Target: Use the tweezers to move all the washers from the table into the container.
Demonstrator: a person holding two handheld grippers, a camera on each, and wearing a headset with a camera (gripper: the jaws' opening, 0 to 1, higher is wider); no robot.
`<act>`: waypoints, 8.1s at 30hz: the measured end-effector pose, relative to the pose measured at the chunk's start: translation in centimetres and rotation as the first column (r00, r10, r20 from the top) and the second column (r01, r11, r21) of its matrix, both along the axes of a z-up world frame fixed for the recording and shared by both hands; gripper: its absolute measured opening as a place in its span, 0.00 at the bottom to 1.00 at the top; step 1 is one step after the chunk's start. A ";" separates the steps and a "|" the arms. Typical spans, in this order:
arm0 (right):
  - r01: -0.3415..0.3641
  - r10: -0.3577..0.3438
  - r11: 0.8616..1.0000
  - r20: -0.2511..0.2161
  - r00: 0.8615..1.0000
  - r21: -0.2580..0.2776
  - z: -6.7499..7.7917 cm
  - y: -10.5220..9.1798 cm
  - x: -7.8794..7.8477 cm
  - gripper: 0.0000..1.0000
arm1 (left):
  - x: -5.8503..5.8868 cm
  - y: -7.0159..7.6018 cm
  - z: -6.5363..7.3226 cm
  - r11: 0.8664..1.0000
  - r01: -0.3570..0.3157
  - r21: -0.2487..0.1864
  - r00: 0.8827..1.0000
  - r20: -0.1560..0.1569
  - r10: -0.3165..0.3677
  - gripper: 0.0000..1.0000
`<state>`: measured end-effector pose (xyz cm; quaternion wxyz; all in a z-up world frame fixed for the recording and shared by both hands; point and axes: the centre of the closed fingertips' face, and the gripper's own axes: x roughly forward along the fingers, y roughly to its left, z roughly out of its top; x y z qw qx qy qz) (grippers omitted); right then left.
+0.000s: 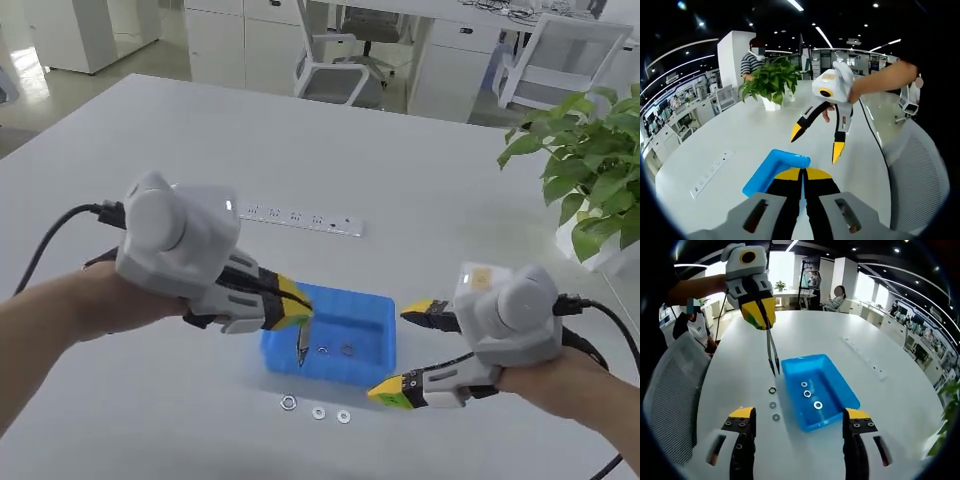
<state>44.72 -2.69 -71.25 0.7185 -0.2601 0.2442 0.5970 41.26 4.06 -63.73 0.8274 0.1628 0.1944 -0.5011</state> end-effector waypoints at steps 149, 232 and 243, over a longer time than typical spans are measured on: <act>-0.472 0.471 0.877 -0.029 0.881 -0.089 -6.4 9.6 -5.4 0.08 | -1.7 -0.2 -5.3 0.999 0.042 0.017 0.996 -0.084 -0.040 0.15; -0.451 0.459 0.886 0.063 0.886 -0.109 -0.6 9.5 2.1 0.09 | -4.1 4.2 -4.4 0.968 -0.224 -0.113 0.963 -0.175 0.203 0.99; -0.456 0.462 0.883 0.032 0.886 -0.114 -3.0 9.5 2.7 0.09 | -3.2 4.7 -4.3 0.965 -0.237 -0.115 0.962 -0.163 0.217 0.99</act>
